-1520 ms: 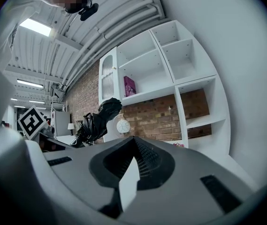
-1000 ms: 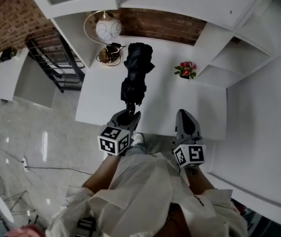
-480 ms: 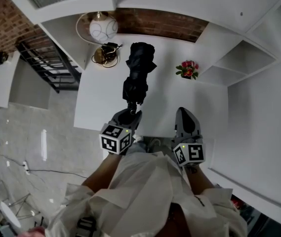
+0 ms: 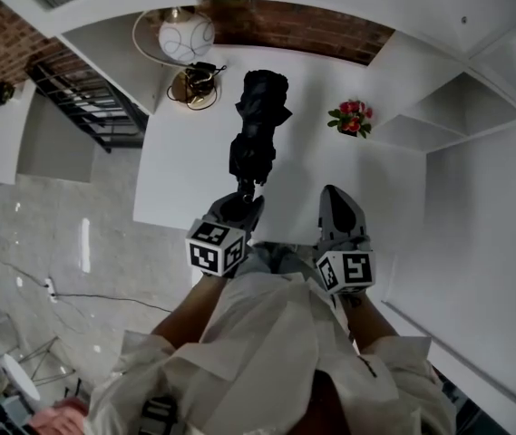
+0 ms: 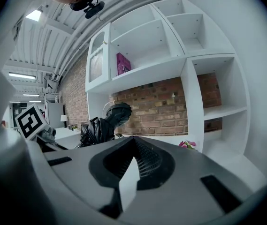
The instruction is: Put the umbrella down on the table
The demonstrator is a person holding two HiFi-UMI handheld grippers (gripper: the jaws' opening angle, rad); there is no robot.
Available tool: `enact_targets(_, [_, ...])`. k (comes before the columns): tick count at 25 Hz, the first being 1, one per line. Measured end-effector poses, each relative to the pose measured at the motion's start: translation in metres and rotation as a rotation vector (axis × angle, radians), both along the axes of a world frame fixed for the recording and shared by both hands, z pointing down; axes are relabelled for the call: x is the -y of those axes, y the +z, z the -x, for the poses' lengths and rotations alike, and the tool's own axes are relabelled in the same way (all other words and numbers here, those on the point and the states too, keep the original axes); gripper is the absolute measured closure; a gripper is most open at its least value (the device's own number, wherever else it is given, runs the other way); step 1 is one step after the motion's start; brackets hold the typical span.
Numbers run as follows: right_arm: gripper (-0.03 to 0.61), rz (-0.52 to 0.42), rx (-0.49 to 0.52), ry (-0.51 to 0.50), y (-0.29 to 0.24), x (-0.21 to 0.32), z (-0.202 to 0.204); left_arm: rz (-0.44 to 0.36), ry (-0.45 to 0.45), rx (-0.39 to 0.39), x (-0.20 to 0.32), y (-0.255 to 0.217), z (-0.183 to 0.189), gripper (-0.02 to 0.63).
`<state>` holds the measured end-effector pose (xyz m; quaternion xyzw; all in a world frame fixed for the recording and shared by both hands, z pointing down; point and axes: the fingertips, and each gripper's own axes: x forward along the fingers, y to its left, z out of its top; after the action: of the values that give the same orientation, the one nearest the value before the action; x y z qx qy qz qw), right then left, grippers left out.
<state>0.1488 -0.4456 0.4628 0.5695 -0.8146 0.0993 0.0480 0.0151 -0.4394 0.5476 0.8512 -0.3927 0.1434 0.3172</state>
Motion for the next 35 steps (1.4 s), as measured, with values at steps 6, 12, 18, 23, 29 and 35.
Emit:
enact_targets(6, [0.561, 0.036, 0.010, -0.009, 0.018, 0.005, -0.002, 0.027, 0.001, 0.015, -0.002, 0.012, -0.007, 0.497])
enact_targets(12, [0.561, 0.069, 0.025, -0.012, 0.036, 0.012, -0.005, 0.063, 0.004, 0.019, -0.002, 0.029, -0.015, 0.497])
enact_targets(18, [0.561, 0.097, 0.032, -0.014, 0.055, 0.016, -0.006, 0.105, 0.008, 0.027, -0.003, 0.051, -0.022, 0.497])
enact_targets(23, [0.561, 0.131, 0.024, -0.023, 0.071, 0.020, -0.002, 0.151, 0.006, 0.032, -0.002, 0.067, -0.023, 0.496])
enact_targets(29, [0.561, 0.167, 0.022, -0.040, 0.097, 0.018, -0.002, 0.201, 0.001, 0.043, -0.011, 0.095, -0.029, 0.495])
enact_targets(35, [0.561, 0.189, 0.021, -0.047, 0.113, 0.020, -0.004, 0.245, -0.004, 0.054, -0.016, 0.116, -0.034, 0.495])
